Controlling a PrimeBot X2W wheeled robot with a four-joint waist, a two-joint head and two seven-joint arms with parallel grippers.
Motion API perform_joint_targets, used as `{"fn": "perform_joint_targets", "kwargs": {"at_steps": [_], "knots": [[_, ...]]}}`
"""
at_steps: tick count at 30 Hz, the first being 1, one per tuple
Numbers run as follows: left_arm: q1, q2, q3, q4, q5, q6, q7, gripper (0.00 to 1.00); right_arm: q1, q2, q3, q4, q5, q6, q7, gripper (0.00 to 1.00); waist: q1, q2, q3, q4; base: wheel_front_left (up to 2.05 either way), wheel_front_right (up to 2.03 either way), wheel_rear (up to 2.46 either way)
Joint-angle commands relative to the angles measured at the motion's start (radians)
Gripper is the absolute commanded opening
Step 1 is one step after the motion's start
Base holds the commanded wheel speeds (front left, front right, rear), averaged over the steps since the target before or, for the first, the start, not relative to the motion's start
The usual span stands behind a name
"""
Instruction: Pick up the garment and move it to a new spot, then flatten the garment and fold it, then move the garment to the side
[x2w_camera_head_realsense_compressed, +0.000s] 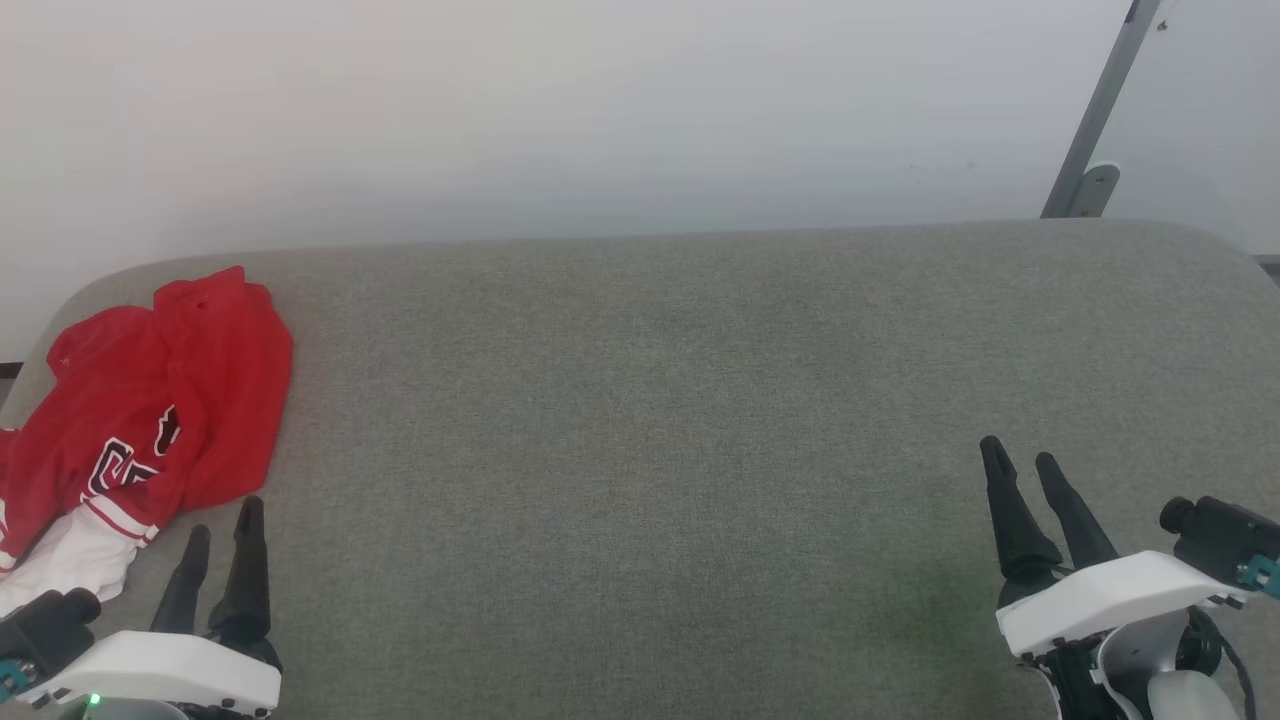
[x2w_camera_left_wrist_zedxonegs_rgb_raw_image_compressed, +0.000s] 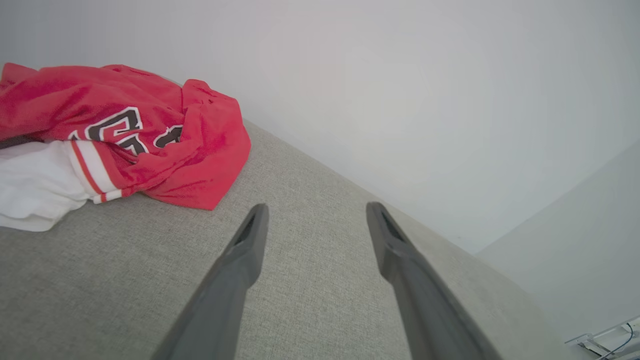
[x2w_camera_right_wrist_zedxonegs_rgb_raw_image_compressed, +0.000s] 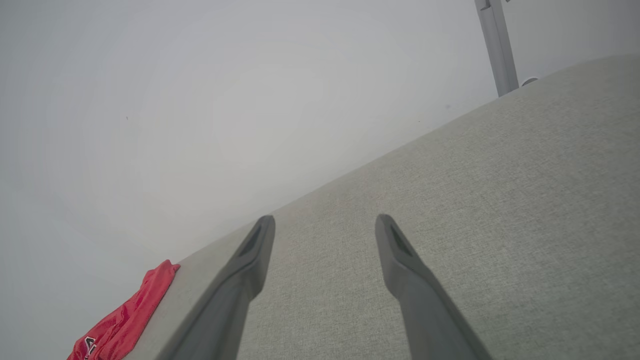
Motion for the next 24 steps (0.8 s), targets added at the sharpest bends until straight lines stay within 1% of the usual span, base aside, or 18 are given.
{"fn": "perform_joint_targets", "kwargs": {"at_steps": [1,12,24], "knots": [[-0.003,0.013,0.001,-0.012,0.026,-0.007,-0.012,1.0,-0.009,-0.001,-0.001,-0.016,-0.028,0.0,-0.009,1.0,0.0,0.0,0.0,0.0,0.0,0.0,0.0],[0.008,0.034,-0.009,-0.021,0.121,-0.017,-0.039,1.0,0.003,0.004,-0.004,-0.031,-0.138,0.0,-0.029,1.0,0.0,0.0,-0.003,-0.001,0.0,0.0,0.0],[0.017,0.057,-0.021,-0.029,0.198,-0.021,-0.066,1.0,0.008,0.007,-0.008,-0.038,-0.239,0.0,-0.049,1.0,0.0,0.0,-0.007,-0.005,0.0,0.0,0.0]]}}
